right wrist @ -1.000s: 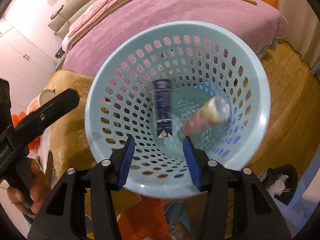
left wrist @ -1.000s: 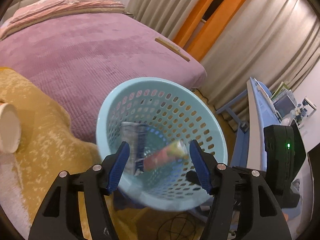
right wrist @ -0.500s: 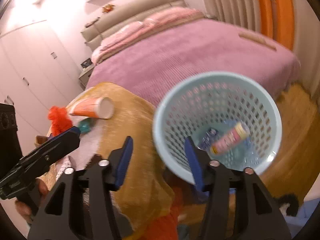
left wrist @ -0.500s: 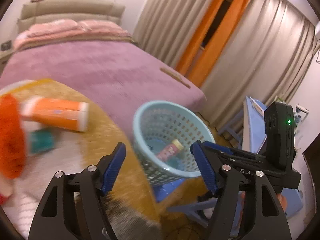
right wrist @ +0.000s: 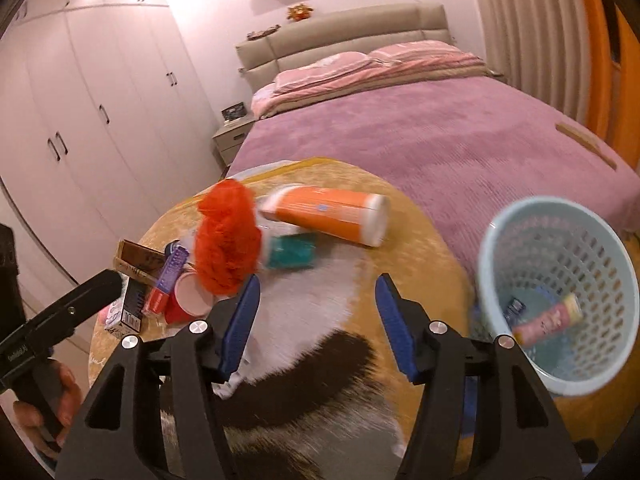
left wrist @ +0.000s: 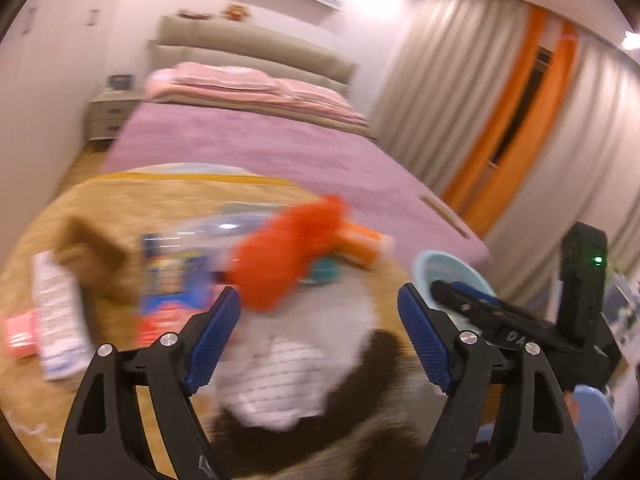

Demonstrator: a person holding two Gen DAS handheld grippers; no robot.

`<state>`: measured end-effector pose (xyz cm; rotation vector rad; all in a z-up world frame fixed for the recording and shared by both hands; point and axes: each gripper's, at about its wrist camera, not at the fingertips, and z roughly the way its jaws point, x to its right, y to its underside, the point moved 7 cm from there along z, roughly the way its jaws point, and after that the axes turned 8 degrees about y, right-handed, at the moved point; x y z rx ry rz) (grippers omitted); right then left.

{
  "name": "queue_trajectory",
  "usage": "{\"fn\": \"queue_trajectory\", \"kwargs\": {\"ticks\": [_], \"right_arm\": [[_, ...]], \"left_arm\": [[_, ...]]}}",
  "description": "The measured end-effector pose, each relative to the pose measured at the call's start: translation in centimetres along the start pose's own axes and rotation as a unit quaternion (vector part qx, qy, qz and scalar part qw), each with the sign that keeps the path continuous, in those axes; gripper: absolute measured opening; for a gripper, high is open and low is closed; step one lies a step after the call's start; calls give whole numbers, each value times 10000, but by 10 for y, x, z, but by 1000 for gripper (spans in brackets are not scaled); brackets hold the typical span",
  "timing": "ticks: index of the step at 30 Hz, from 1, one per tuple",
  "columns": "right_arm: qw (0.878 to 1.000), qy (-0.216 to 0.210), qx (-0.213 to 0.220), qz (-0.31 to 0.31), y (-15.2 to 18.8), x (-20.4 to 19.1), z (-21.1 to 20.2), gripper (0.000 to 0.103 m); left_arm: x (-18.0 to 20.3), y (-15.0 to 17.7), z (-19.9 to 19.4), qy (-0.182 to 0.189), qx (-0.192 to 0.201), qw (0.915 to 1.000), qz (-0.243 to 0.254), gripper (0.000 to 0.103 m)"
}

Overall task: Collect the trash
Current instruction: 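Grasp the white milk carton with the left tool while the right tool grasps the orange bag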

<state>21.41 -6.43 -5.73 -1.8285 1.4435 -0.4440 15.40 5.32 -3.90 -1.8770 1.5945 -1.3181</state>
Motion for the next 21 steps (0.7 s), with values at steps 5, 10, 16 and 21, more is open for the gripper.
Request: {"fn": "queue_trajectory", "kwargs": {"ticks": [5, 10, 16, 21], "right_arm": [[9992, 187, 179, -306, -6, -36, 26, 57], [9995, 96, 60, -284, -11, -56, 59, 58], [9996, -143, -110, -234, -17, -78, 89, 74], [9992, -120, -155, -346, -23, -88, 99, 76]], "left_arm": [[-79, 4, -30, -1004, 156, 9941, -383, 80], [-136, 19, -46, -1252, 12, 9883, -871, 80], [-164, 31, -44, -1380, -205, 9838, -1128, 80], [-175, 32, -32, -1510, -351, 9813, -1139, 80]]}}
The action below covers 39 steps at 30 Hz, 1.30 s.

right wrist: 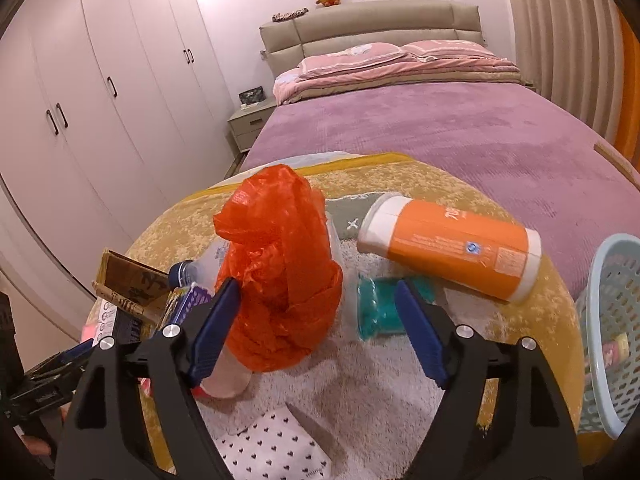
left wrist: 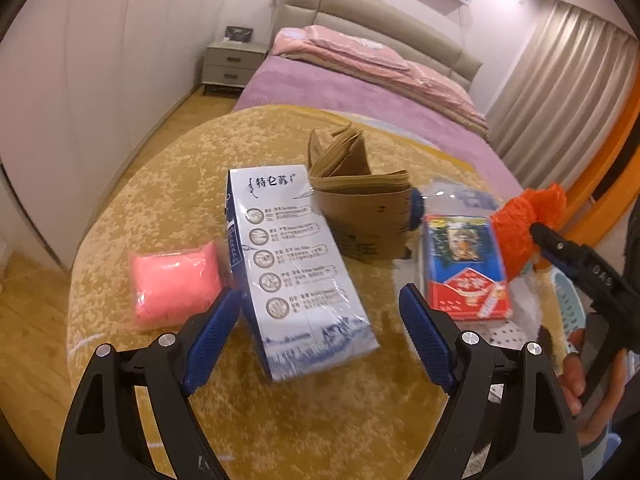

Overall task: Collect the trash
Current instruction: 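Grasp the white milk carton with the left tool while the right tool grasps the orange bag, then carry both items over the blue basket and open both tools to drop them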

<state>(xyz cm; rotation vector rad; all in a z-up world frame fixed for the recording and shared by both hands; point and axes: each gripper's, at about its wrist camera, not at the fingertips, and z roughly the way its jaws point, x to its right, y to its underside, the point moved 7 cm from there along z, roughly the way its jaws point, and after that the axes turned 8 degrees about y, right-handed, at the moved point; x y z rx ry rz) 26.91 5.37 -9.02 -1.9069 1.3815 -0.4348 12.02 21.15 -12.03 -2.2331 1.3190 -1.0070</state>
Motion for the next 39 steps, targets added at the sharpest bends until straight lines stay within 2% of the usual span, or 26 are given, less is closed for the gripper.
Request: {"fn": "queue_trajectory", "kwargs": {"ticks": [5, 9, 13, 18, 20, 22, 25, 27, 29, 39], "right_arm": [[9997, -218, -78, 8, 2, -1, -2, 79], [9994, -326, 101, -7, 4, 1, -13, 92], [9997, -226, -29, -56, -1, -5, -2, 92], [9988, -356, -328, 109, -5, -8, 21, 92], [9965, -585, -524, 279, -3, -8, 31, 87], [9948, -671, -680, 359, 0, -8, 37, 69], [9951, -659, -707, 220, 4, -9, 38, 52], [9961, -609, -625, 136, 5, -9, 32, 47], [9965, -618, -543, 128, 4, -9, 24, 45], [9978, -626, -113, 165, 0, -1, -19, 44]], "left_arm": [[-10, 5, 13, -64, -136, 9998, -116, 80], [-10, 4, 21, -105, -185, 9997, -71, 80], [-6, 2, 25, -243, -173, 9995, 67, 79], [-6, -3, 27, -367, -139, 9992, 66, 74], [-6, -4, 27, -433, -141, 9989, 101, 70], [-5, -6, 28, -468, -144, 9987, 124, 68], [-4, -6, 26, -461, -122, 9988, 129, 62], [-3, -5, 23, -372, -86, 9992, 92, 57], [0, -3, 16, -257, 7, 9997, 41, 57], [29, -4, -32, 43, 537, 9984, 188, 57]]}}
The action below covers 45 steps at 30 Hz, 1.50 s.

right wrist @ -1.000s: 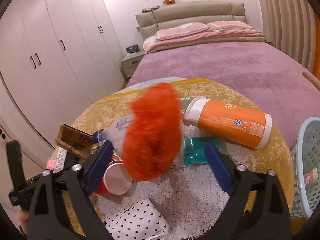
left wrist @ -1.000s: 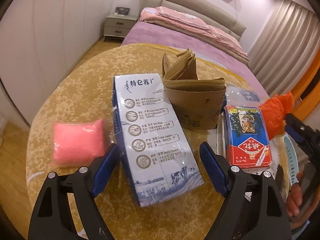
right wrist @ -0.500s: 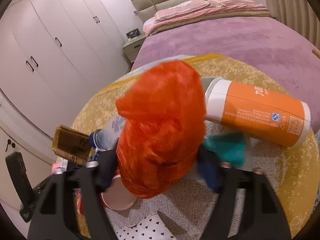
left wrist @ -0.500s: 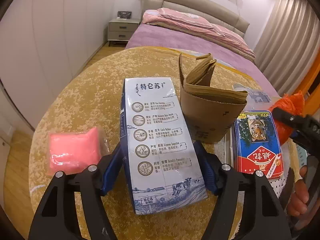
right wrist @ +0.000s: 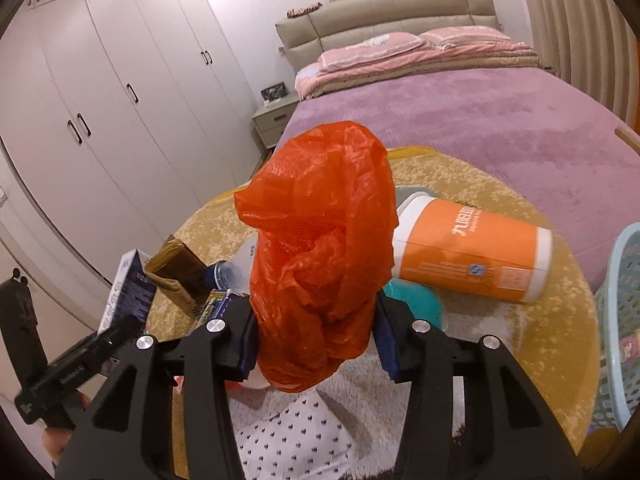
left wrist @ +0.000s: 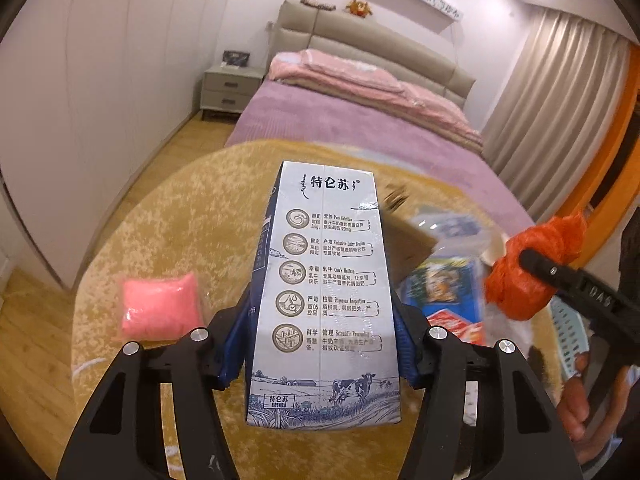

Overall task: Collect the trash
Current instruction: 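Carry both items over the blue basket and open both tools to drop them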

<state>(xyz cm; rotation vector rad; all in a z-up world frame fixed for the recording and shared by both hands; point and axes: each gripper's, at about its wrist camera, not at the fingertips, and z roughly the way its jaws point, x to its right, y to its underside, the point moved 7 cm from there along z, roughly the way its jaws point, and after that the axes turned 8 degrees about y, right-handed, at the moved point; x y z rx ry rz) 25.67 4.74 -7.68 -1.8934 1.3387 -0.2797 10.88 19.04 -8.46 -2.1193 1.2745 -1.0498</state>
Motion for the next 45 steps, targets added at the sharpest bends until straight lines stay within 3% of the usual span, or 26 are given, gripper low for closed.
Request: {"fn": "queue_trajectory", "kwargs": {"ticks": [9, 21, 28, 38, 41, 45], "right_arm": [[9981, 110, 580, 167, -7, 25, -57, 44], [9855, 1044, 1070, 798, -4, 130, -125, 44], [9677, 1772, 1013, 1479, 17, 218, -148, 44], [9278, 2468, 357, 2774, 73, 338, -148, 44], [9222, 2509, 247, 2931, 86, 356, -142, 44], [9262, 2343, 178, 2949, 88, 356, -134, 44]], "left_arm": [[64, -10, -21, 548, 273, 9972, 425, 57], [182, 3, 19, 1468, -25, 9831, 1096, 57], [258, 33, 56, 2108, -438, 9658, 1442, 57], [354, 75, 116, 2801, -1094, 9359, 1833, 57], [374, 84, 137, 2877, -1236, 9305, 1902, 57], [394, 105, 162, 2889, -1539, 9251, 1925, 57]]}}
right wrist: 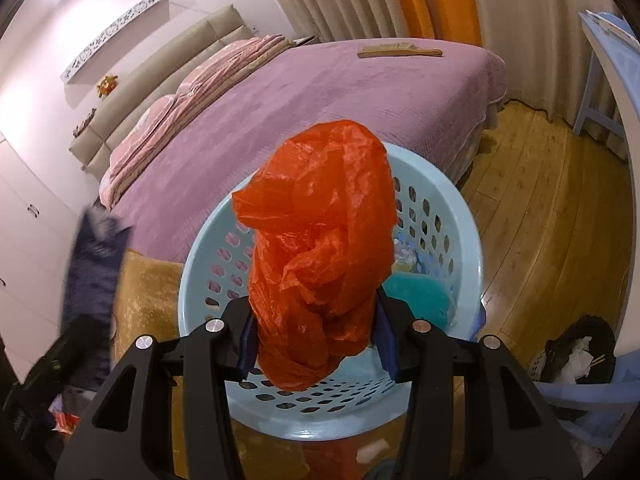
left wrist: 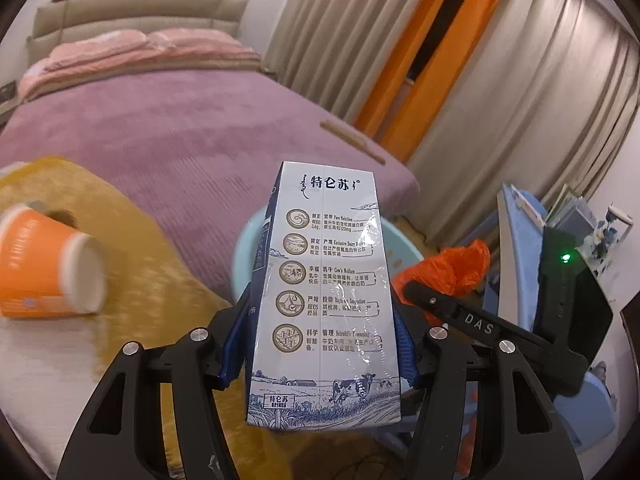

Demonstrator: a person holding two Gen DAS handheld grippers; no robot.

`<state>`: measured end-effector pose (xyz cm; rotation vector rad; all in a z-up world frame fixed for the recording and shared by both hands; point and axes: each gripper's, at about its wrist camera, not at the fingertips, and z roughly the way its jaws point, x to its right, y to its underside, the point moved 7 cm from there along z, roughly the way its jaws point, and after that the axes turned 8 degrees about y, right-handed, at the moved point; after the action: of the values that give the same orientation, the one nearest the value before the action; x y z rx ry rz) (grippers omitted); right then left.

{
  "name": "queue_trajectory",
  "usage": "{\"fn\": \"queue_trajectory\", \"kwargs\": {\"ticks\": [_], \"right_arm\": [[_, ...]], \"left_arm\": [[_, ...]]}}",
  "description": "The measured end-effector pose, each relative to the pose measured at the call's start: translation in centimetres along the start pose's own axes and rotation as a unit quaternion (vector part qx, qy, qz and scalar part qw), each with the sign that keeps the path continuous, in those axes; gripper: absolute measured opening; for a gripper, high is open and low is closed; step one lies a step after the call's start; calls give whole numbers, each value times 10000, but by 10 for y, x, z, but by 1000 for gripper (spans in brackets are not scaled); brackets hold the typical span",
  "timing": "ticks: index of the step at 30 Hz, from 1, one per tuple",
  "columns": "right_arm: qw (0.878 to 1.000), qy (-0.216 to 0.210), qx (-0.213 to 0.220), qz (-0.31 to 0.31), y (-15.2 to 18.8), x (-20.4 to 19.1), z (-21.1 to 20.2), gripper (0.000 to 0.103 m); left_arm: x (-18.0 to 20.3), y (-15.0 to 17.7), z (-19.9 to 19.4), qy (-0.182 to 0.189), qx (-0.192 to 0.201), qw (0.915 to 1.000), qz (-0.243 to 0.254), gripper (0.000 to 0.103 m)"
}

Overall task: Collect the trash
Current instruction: 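Carry both items over the blue basket and open both tools to drop them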

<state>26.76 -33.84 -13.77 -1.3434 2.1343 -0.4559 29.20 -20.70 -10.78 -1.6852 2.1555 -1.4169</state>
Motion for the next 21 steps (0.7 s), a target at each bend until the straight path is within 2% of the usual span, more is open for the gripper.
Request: {"fn": "queue_trajectory", "kwargs": {"ticks": [3, 8, 9, 10, 12, 15, 21], "right_arm": [[9996, 123, 84, -229, 0, -8, 0, 46], [9998, -85, 23, -205, 1, -8, 4, 50], [9997, -105, 21, -202, -1, -7, 4, 56], [9998, -105, 25, -168, -2, -6, 3, 68], [9998, -158, 102, -59, -6, -4, -2, 76], [9995, -240, 183, -25, -10, -2, -9, 75], [9987, -372, 325, 131, -16, 6, -26, 76]], "left_arm": [[4, 1, 15, 1, -116, 9999, 67, 57], [0, 1, 20, -10, -148, 9999, -43, 57], [0, 1, 20, 13, -143, 9999, -59, 58], [3, 1, 21, 32, -146, 9999, -62, 58], [0, 1, 20, 93, -164, 9998, -102, 64], [1, 1, 15, 79, -87, 9998, -128, 72], [3, 1, 3, 114, -16, 9998, -176, 72]]}}
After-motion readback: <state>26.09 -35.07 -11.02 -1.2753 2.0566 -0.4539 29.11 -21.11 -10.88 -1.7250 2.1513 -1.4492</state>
